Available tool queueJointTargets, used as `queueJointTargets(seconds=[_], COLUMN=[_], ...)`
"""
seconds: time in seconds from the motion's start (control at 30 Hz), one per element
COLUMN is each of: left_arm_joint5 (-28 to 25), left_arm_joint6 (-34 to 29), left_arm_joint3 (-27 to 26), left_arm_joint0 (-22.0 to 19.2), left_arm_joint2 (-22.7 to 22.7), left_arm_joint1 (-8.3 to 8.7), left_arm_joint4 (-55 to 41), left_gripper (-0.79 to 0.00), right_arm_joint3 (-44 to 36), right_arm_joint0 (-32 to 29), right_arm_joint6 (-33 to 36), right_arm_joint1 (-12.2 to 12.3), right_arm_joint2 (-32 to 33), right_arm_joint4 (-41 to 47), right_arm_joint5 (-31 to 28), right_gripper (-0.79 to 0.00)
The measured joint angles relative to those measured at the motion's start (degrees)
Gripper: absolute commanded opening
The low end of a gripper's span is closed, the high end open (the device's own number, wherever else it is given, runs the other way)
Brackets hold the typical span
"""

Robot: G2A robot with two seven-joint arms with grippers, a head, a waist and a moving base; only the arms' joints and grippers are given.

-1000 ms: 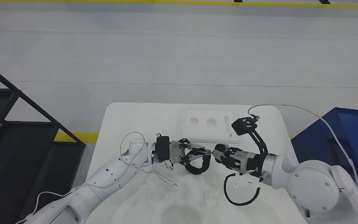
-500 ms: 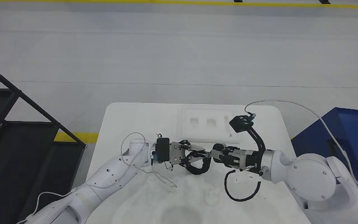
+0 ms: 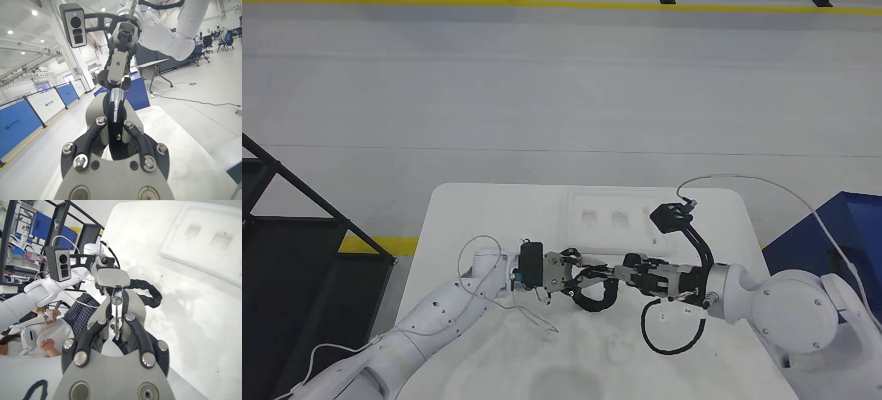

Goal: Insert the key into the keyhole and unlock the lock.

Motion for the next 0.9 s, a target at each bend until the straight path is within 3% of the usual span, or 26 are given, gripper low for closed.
queueJointTargets(seconds=[0.17,0.27,0.4,0.53,0.77,0.9], left_arm_joint5=[-1.67,-3.56,-7.43,-11.31,-19.02,-19.64], left_arm_joint6=[-0.93,-2.84,-6.71,-10.59,-18.32,-21.08], left_arm_joint3=[1.07,1.14,0.72,-0.03,-0.40,-0.90], left_arm_joint0=[0.32,0.37,-0.18,-0.47,-0.57,-0.69], left_arm_joint2=[-0.17,0.06,0.27,0.12,-1.18,-0.99], left_arm_joint1=[-0.32,-0.38,-0.07,0.41,1.02,1.19], left_arm_joint4=[-3.52,-6.78,-11.13,-14.91,-23.23,-25.37], left_gripper=[-0.785,-0.785,-0.785,-0.785,-0.785,-0.785], right_arm_joint3=[0.46,1.15,2.99,4.24,3.62,3.91], right_arm_joint0=[0.38,1.10,2.21,1.84,-0.17,-0.54], right_arm_joint6=[-0.70,0.25,5.70,9.04,9.52,9.15], right_arm_joint1=[0.02,0.24,0.94,1.46,2.00,2.04], right_arm_joint2=[1.29,2.79,4.47,5.05,5.00,5.16], right_arm_joint4=[1.88,2.68,1.34,-1.27,-4.81,-4.35], right_arm_joint5=[-3.51,-10.50,-25.52,-34.88,-40.94,-40.95], right_gripper=[0.000,0.000,0.000,0.000,0.000,0.000])
